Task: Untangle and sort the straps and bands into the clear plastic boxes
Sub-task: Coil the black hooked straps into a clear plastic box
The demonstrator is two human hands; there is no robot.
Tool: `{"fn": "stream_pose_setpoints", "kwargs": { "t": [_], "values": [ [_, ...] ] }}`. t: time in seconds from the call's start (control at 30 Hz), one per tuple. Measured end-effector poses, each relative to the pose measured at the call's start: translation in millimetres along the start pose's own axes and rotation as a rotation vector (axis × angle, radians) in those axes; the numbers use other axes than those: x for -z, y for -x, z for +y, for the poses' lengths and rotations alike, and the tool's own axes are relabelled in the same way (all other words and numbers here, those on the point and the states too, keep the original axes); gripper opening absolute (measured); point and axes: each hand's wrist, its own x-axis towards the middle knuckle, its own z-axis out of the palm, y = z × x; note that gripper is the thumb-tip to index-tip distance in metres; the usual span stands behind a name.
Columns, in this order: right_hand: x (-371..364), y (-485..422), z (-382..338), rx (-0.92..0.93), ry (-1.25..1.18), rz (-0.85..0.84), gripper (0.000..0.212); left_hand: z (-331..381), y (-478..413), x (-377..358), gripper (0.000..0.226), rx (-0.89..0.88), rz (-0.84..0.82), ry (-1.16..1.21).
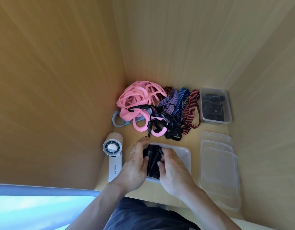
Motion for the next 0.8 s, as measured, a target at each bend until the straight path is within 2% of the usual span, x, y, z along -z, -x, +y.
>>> {"fn": "stream_pose_setpoints", "kwargs": {
  "t": [0.1, 0.23, 0.4, 0.6, 0.7, 0.8],
  "values": [
    [11, 3, 0, -0.009, -0.007, -0.123, 0.049, -4, -1, 0, 0.043, 0.011, -0.001, 0.031],
    [9, 0, 0, -0.044, -0.008, -0.107, 0.053, -7, -2, 0, 0.040, -0.008, -0.006, 0.008],
    [-5, -8, -11, -0.116, 0.069, -0.055, 0.046, -3, -4, -1, 0.036, -0.044, -0.010, -0.029],
    [-6, -26, -19, -0.168, 0.228, -0.131, 0.038, -3, -4, -6, 0.030, -0.026, 0.008, -0.085],
    [-4, -25, -17, -0.150, 0.310, -0.149, 0.038, -2, -4, -8, 0.039, -0.029, 0.024, -0.139],
    [-1, -21, -8, -0.131, 0.117, -0.157, 0.035, -2, -5, -9, 0.040, -0.034, 0.049, -0.160]
  ]
}}
